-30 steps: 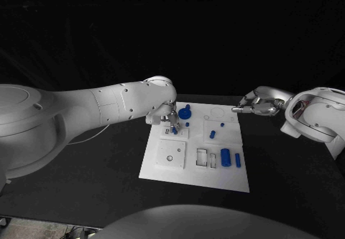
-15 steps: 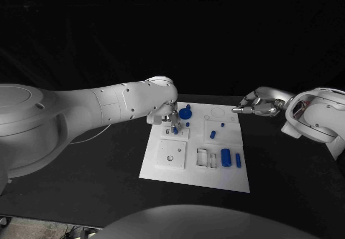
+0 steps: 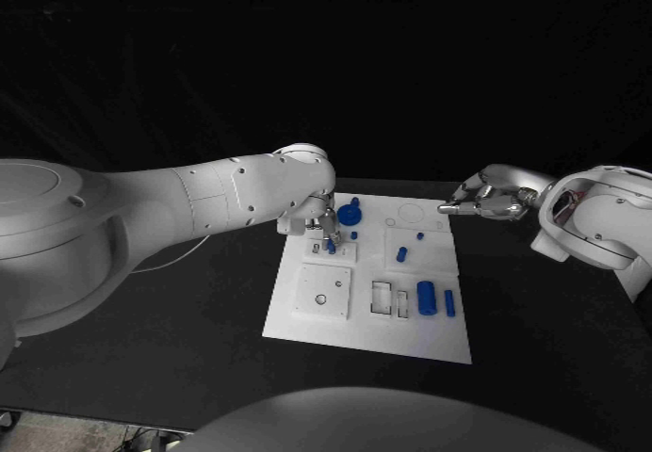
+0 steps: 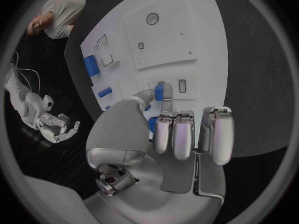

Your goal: Assemble the parts on the task board

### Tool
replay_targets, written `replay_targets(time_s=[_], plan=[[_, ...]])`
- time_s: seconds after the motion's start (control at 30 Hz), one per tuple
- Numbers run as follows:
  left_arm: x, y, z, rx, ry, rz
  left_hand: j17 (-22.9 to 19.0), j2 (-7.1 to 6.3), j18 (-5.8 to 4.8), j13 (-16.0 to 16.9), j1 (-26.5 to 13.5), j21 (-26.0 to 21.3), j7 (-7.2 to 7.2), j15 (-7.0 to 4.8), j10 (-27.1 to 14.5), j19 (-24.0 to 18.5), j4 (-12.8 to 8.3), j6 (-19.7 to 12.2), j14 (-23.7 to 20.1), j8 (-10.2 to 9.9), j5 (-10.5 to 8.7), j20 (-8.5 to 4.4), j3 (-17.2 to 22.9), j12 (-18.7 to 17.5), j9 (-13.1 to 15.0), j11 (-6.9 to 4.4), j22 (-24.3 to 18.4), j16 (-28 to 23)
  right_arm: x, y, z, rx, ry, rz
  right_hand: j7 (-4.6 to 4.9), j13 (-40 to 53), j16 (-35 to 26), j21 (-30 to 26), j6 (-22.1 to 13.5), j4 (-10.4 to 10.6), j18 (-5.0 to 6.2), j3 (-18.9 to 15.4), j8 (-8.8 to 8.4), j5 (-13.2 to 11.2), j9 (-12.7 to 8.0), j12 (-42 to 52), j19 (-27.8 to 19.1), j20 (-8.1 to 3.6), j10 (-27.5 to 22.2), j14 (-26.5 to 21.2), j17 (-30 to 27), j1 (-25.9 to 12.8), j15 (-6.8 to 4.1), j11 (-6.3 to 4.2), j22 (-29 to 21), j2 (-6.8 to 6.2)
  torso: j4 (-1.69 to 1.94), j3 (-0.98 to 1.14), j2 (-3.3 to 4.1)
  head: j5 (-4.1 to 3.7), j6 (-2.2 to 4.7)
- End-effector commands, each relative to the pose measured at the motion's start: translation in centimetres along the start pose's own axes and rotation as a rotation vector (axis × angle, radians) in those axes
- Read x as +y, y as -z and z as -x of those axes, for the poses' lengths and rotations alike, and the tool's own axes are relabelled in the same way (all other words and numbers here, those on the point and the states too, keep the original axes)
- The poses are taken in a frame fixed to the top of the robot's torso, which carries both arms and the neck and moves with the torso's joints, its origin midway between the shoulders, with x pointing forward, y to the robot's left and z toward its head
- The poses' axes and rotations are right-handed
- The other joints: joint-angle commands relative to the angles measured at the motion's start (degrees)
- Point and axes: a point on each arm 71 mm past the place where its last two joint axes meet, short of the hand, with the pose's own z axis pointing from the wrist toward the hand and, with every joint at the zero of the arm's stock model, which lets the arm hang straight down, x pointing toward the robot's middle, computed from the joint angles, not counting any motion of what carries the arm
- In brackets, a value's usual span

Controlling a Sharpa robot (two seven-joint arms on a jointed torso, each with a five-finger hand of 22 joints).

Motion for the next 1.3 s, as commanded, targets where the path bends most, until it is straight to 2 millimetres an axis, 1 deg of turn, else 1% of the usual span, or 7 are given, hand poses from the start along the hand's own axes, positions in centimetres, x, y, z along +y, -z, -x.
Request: replay_targets(time_s=[0.03,0.27,0.43,0.6,0.77,0.97,1.3], plan=[[-0.06,0.04,0.05,-0.005,-0.016,0.006,15.08,-0.07,-0.45,15.09,-0.4,-0.25,0.1,-0.16,5.87,5.01,0.06,-0.06,6.03,-0.14,0.26,-0.47,0.38,0.17,-0.03,-0.15,13.65,0.14,-0.01,0.02,-0.17,0.017,0.005,-0.003,-0.09,15.05,0.2,-0.25,-0.38,0.09,0.28,-0.35,-0.29,0.27,-0.08,0.21,2.65,0.27,6.16,5.97,15.1,0.67,0.17,0.04,13.65,0.04,0.0,0.02,-0.05,0.04,0.0],[0.21,0.02,0.06,-0.003,-0.019,0.011,15.08,-0.1,-0.44,15.09,-0.38,-0.29,0.1,-0.15,5.87,4.98,0.0,-0.08,6.03,-0.18,0.25,-0.47,0.46,0.17,-0.03,-0.15,13.61,0.14,-0.08,0.06,-0.15,0.017,0.004,-0.005,-0.09,15.05,0.2,-0.25,-0.38,0.09,0.28,-0.35,-0.29,0.27,-0.08,0.21,2.65,0.27,6.16,5.97,15.1,0.67,0.17,0.04,13.65,0.04,0.05,0.0,-0.04,-0.04,0.0],[0.24,0.04,0.01,-0.001,-0.02,0.01,15.08,-0.14,-0.44,15.09,-0.35,-0.3,0.1,-0.14,5.87,4.97,-0.08,-0.08,6.03,-0.22,0.25,-0.47,0.55,0.17,-0.02,-0.14,13.6,0.14,-0.09,0.06,-0.17,0.018,0.005,-0.007,-0.08,15.05,0.2,-0.25,-0.42,0.08,0.27,-0.38,-0.35,0.27,-0.11,0.21,2.66,0.26,6.16,5.97,15.1,0.76,0.17,0.04,13.65,0.03,0.08,0.0,-0.03,0.04,0.0],[0.16,0.09,-0.09,0.003,-0.025,0.006,15.08,-0.21,-0.42,15.09,-0.33,-0.35,0.09,-0.14,5.87,4.93,-0.18,-0.06,6.03,-0.24,0.24,-0.47,0.64,0.17,0.0,-0.15,13.54,0.14,-0.08,0.03,-0.18,0.019,0.005,-0.008,-0.08,15.05,0.2,-0.25,-0.45,0.07,0.27,-0.39,-0.39,0.27,-0.12,0.21,2.66,0.26,6.16,5.97,15.1,0.8,0.17,0.04,13.65,0.02,0.06,0.01,-0.05,0.12,0.0],[0.08,0.11,-0.14,0.005,-0.027,0.004,15.08,-0.22,-0.42,15.09,-0.33,-0.36,0.1,-0.14,5.87,4.92,-0.19,-0.06,6.03,-0.25,0.24,-0.47,0.65,0.17,0.0,-0.14,13.52,0.14,-0.07,0.02,-0.2,0.021,0.005,-0.008,-0.08,15.05,0.2,-0.25,-0.47,0.07,0.27,-0.4,-0.41,0.27,-0.13,0.21,2.67,0.26,6.16,5.97,15.1,0.83,0.17,0.04,13.65,0.01,0.02,-0.04,-0.04,0.13,0.0],[0.09,0.1,-0.14,0.006,-0.027,0.004,15.08,-0.29,-0.4,15.09,-0.35,-0.4,0.11,-0.13,5.87,4.88,-0.24,-0.08,6.03,-0.29,0.24,-0.46,0.69,0.17,0.0,-0.14,13.46,0.14,-0.14,0.05,-0.22,0.022,0.005,-0.011,-0.08,15.05,0.2,-0.27,-0.49,0.07,0.28,-0.41,-0.44,0.28,-0.14,0.21,2.65,0.26,6.16,5.97,15.1,0.87,0.17,0.04,13.65,0.01,0.03,0.0,-0.04,0.11,0.0],[-0.09,0.04,-0.19,0.01,-0.029,0.002,15.08,-0.33,-0.33,15.09,-0.45,-0.58,0.17,-0.12,5.87,4.72,-0.26,-0.18,6.03,-0.42,0.2,-0.46,0.83,0.17,-0.01,-0.1,13.23,0.14,-0.09,0.04,-0.27,0.024,0.004,-0.01,-0.08,15.05,0.2,-0.28,-0.51,0.06,0.28,-0.43,-0.48,0.29,-0.15,0.21,2.63,0.25,6.16,5.97,15.1,0.93,0.16,0.04,13.64,0.01,0.01,-0.01,0.01,0.1,0.0]])
